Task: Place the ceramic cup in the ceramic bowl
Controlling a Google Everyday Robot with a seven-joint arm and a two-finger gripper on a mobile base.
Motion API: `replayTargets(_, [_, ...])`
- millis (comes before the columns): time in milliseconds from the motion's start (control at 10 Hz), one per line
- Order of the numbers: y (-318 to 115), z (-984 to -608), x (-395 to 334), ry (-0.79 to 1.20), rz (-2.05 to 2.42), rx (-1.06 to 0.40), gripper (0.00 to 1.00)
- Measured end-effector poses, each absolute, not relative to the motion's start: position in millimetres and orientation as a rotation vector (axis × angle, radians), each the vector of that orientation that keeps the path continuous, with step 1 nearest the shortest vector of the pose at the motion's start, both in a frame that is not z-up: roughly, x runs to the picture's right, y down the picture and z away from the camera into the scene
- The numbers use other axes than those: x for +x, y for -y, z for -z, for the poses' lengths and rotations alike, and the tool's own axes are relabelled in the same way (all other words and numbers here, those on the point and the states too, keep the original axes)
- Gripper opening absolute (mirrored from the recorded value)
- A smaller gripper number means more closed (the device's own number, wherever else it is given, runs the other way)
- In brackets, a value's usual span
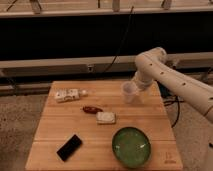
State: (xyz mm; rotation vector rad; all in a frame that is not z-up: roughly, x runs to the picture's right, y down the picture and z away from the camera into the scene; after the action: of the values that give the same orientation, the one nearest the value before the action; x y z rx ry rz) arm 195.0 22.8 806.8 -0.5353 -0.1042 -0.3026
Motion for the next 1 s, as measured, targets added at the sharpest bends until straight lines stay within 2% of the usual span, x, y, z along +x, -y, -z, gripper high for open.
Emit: replayTargets(1000, [-41.9,-841.1,187.4,0.188,0.334,-0.541,0.80])
